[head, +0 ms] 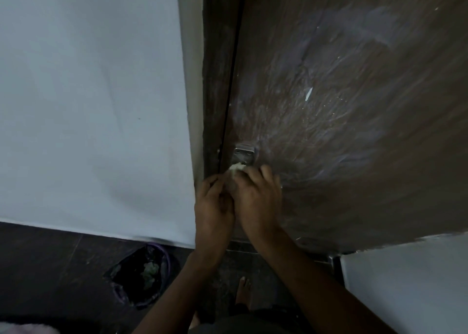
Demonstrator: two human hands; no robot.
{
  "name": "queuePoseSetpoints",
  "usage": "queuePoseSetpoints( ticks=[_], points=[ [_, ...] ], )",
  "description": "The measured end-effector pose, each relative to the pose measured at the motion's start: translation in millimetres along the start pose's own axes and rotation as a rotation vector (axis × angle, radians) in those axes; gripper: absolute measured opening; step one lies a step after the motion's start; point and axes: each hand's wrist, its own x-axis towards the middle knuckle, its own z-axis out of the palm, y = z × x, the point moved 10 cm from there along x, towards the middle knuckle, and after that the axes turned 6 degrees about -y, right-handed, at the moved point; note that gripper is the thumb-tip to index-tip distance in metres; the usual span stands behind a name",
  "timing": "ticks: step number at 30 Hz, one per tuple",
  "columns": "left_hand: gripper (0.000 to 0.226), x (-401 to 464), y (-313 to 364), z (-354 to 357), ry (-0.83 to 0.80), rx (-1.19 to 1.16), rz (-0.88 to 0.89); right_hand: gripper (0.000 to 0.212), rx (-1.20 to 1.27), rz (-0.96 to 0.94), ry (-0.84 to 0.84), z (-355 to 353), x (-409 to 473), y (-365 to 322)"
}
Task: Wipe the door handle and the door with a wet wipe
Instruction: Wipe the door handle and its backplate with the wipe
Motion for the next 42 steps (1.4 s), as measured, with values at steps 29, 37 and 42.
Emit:
queuePoseSetpoints(
  ticks=[29, 37, 42],
  points=[
    [0.043, -9.8, 13.3, 1.7, -0.072, 0.146, 0.066, 0.026, 0.384, 0.495, -0.179, 0.9, 7.9, 81.1],
    [0.039, -7.3, 13.3, -7.5, -0.065, 0.156, 0.088, 0.017, 1.311, 1.023, 0.222, 31.4, -95.3, 132.5],
    [0.037, -6.5, 4.8, -7.7, -0.069, 0.127, 0.052, 0.017, 1.73, 1.073, -0.201, 95.1, -92.6, 71.8]
  ],
)
